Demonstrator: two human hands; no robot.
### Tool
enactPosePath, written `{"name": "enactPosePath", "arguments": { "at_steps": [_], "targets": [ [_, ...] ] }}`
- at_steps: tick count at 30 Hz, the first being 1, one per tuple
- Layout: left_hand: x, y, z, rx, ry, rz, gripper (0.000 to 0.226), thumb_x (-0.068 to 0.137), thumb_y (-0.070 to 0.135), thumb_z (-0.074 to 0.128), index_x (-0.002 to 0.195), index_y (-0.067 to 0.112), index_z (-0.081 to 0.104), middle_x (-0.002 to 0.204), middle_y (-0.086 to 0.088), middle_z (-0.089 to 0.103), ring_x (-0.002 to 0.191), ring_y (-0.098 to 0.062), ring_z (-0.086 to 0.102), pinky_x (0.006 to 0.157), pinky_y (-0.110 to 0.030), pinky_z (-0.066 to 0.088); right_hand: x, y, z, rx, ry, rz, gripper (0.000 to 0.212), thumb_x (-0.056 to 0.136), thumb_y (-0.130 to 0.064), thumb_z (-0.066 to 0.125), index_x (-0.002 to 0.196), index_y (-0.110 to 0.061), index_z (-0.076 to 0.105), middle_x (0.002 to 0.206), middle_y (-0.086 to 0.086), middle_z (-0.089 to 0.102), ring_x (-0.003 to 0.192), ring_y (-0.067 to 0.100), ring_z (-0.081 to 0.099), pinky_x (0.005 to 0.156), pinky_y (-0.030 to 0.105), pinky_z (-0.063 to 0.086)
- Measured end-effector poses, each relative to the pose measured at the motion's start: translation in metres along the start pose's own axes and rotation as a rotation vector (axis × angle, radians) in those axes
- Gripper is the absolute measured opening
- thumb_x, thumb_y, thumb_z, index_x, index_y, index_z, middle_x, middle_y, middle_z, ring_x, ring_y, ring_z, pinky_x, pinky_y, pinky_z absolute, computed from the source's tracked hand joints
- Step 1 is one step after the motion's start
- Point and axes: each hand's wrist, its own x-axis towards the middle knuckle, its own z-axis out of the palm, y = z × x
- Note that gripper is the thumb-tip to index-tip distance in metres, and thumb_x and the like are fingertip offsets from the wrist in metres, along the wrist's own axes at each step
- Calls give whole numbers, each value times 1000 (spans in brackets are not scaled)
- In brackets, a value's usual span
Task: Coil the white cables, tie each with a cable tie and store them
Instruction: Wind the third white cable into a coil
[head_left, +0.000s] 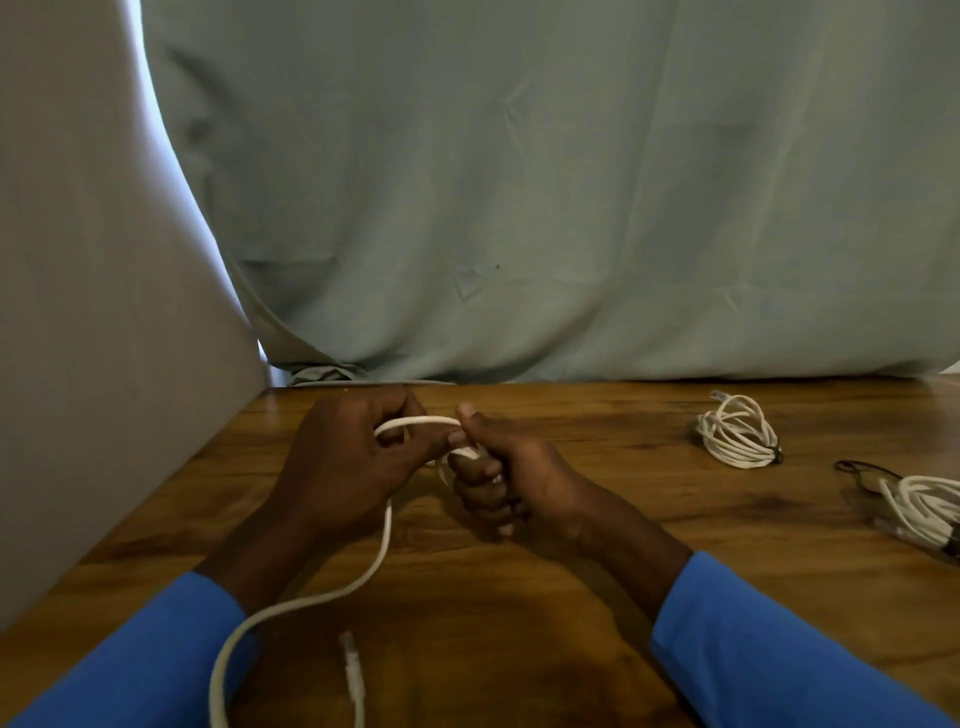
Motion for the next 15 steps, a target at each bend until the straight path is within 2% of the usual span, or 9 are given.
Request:
{"name": "enactPosePath", "arguments": {
  "at_steps": [3,5,7,8,10,12,13,15],
  "targets": [
    [3,-11,-9,57,-76,7,30,90,63,61,72,40,67,61,9,62,57,-12,60,56,-40,47,0,-10,-10,283,-130,-62,56,102,-54,42,54,-26,36,43,-9,24,36,9,12,42,25,11],
    [2,-22,-13,164,-160,31,30,93,60,58,81,36,72,74,16,69,71,-7,65,66,-41,53,0,-21,-25,431,-151,-169,56,106,-49,35,55,-26,34,43,-7,20,36,12,13,42,25,18],
    [0,-29,-11,358,-209,117,28,89,60,58,95,37,73,104,22,67,100,-7,63,92,-43,50,0,-28,-38,512,-104,-231,59,108,-45,30,53,-26,36,45,-5,15,36,13,14,42,24,20],
    [0,-28,-9,444,-219,154,31,88,60,57,103,38,72,118,18,65,113,-12,60,103,-46,44,-1,-29,-43,535,-46,-235,62,108,-44,30,51,-25,37,45,-5,14,36,13,13,42,23,20],
    [2,-21,-5,509,-225,205,40,87,57,57,117,33,69,131,8,63,123,-17,56,108,-47,40,0,-24,-49,561,70,-229,65,108,-44,31,47,-23,39,41,-6,17,34,12,12,41,20,20],
    [0,-8,0,423,-237,216,32,93,44,63,121,28,68,120,9,69,111,-11,61,99,-37,48,2,-16,-51,576,156,-223,66,106,-45,32,45,-23,38,37,-6,24,28,9,19,41,18,18],
    [-1,-1,3,292,-240,154,23,97,33,66,119,28,69,109,12,73,98,-6,66,89,-31,53,3,-13,-53,584,182,-216,65,105,-45,34,44,-23,38,36,-6,26,26,8,23,41,18,16],
    [5,10,3,-172,-175,-155,23,100,12,66,118,25,70,90,2,77,65,-8,67,64,-29,58,5,-11,-58,593,186,-202,61,99,-45,39,42,-23,38,35,-6,27,25,7,27,43,18,13]
  ]
}}
